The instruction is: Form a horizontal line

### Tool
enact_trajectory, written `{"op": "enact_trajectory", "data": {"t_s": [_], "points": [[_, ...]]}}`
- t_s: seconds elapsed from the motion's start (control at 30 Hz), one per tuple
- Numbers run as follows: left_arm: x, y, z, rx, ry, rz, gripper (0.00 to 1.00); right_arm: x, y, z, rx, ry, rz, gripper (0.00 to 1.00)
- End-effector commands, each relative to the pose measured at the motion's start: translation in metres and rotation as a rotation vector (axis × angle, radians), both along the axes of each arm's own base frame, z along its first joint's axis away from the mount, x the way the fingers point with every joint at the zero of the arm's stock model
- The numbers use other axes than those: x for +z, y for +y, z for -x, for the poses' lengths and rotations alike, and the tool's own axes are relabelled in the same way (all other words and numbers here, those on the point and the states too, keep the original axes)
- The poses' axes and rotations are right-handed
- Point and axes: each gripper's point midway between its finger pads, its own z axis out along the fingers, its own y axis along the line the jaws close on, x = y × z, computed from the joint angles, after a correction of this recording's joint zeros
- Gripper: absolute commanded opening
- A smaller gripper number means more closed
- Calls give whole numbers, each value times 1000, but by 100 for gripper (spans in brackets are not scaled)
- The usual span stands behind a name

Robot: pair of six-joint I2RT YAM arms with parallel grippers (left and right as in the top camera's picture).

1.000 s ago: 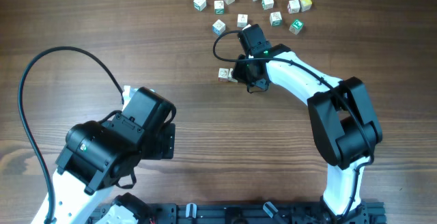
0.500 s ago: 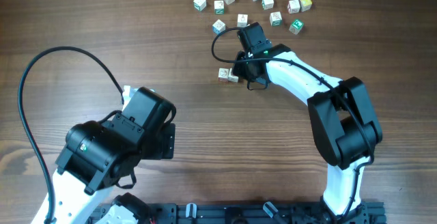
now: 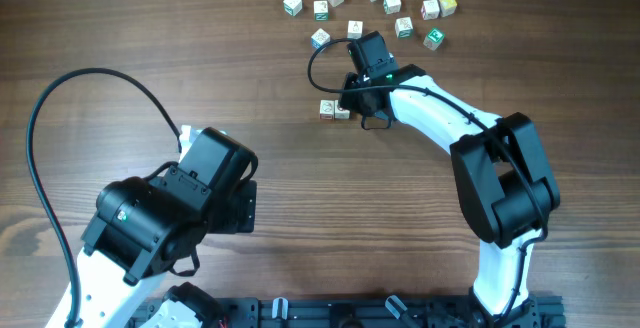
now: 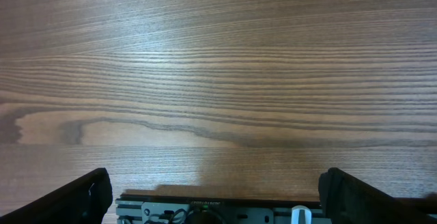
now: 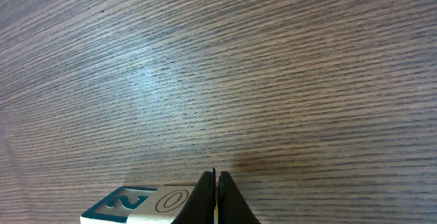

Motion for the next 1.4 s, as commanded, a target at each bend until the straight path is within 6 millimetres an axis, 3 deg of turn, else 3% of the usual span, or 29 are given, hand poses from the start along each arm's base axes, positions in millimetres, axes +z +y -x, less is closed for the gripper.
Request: {"op": "enact_trajectory", "data": {"t_s": [0.0,0.37,0.5,0.63,0.7,0.9,1.37], "points": [[-1,3,-1,7,-6,-15,100,-4,-4,1,4,-3,24,5],[-1,3,-2,7,-6,-15,100,5,-6,-11,11,-44,46,5],[-1,3,-1,7,-6,-15,100,28,-9,-25,12,-84,40,5],[-1,3,-2,7,-6,-15,100,75,-20,-47,-28,-151,11,5],[-1,3,-2,7,-6,-15,100,100,-28,-57,-49,-197,-5,9],[-1,3,-2,7,-6,-15,100,169,-53,-82,-49,-357,-13,41],[-1,3,-1,7,-6,-15,100,203,-60,-114,63,-548,42,58]]}}
